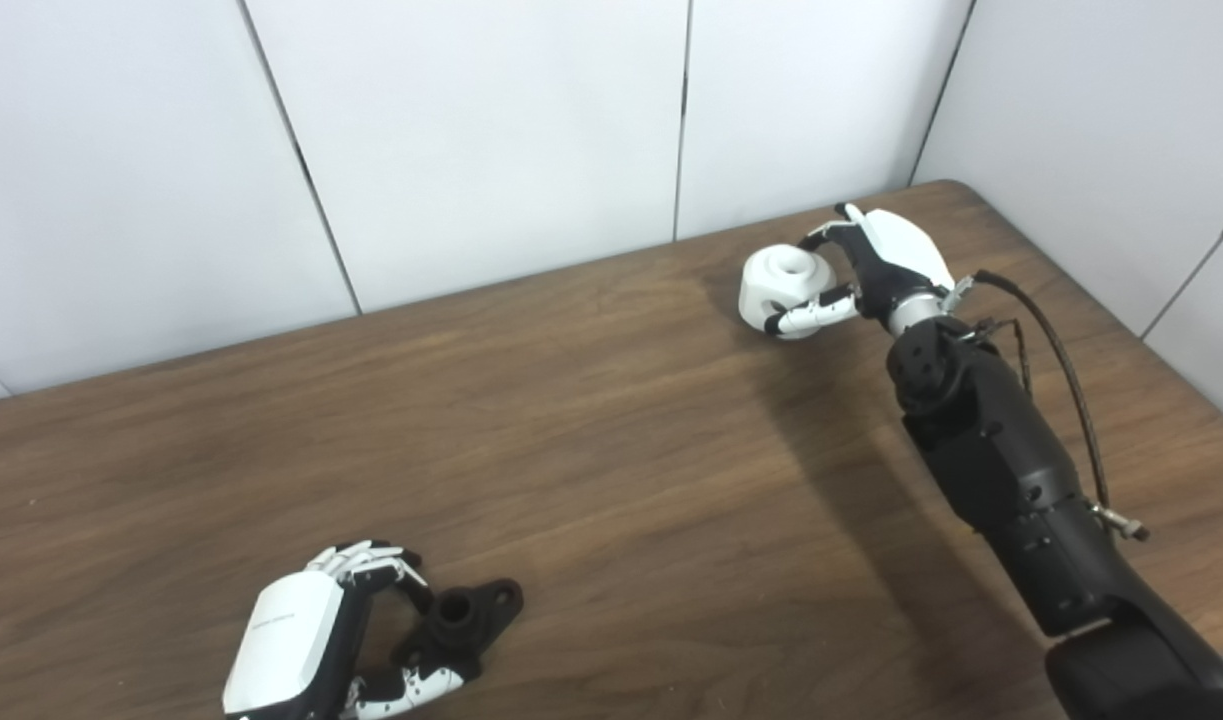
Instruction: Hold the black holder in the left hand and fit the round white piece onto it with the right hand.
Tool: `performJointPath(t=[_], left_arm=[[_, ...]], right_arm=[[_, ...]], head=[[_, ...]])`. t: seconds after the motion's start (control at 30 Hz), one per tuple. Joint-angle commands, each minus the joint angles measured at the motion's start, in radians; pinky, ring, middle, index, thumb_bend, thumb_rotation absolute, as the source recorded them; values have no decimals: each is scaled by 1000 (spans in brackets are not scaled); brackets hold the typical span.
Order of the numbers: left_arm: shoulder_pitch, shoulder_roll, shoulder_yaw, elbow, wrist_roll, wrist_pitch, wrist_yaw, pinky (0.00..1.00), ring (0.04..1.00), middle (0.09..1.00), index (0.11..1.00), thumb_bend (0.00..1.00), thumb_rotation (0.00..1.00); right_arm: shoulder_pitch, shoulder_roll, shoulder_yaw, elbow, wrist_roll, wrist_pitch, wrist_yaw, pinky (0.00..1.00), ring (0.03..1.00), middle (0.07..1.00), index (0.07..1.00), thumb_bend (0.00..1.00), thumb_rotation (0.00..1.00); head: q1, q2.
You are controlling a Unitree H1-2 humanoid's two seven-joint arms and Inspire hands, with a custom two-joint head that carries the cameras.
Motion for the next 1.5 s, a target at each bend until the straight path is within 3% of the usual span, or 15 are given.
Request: performJointPath(t=[0.0, 0.27, 0.3, 0.33, 0.43, 0.9, 1.17, 1.47], left_arm=[[3, 3, -4, -8, 9, -3, -7, 893, 824, 737, 484, 520, 44], [3, 1, -4, -2, 3, -9, -3, 895, 823, 737, 484, 520, 44], [3, 1, -4, -2, 3, -9, -3, 892, 821, 736, 484, 520, 44], [3, 2, -5, -2, 5, -8, -6, 891, 822, 737, 484, 520, 44], [2, 4, -6, -4, 10, -5, -10, 892, 824, 740, 484, 520, 44], [-2, -3, -9, -8, 13, -2, -11, 891, 825, 739, 484, 521, 44], [-4, -9, -12, -16, 20, 7, -22, 892, 828, 739, 484, 521, 44], [-1, -11, -21, -5, 40, 9, -24, 903, 829, 743, 485, 521, 45]], right_arm=[[-44, -35, -5, -13, 0, -16, -40, 1000, 1000, 971, 701, 825, 313], [-40, -32, -15, 3, 32, -49, -90, 1000, 1000, 947, 616, 786, 221], [-38, -31, -17, 6, 39, -56, -101, 1000, 1000, 940, 555, 658, 185], [-36, -29, -20, 9, 47, -61, -112, 1000, 1000, 931, 524, 592, 165], [-30, -25, -29, 12, 71, -81, -140, 1000, 999, 898, 491, 531, 142], [-15, -31, -21, 17, 99, -98, -193, 1000, 968, 849, 485, 523, 134], [7, -25, -27, -41, 126, -105, -191, 996, 958, 840, 486, 523, 135], [57, 19, -55, -202, 188, -75, -163, 851, 920, 834, 485, 524, 140]], head=[[0, 1], [0, -2], [0, -2], [0, -2], [-1, -2], [2, -4], [35, -1], [95, -3]])
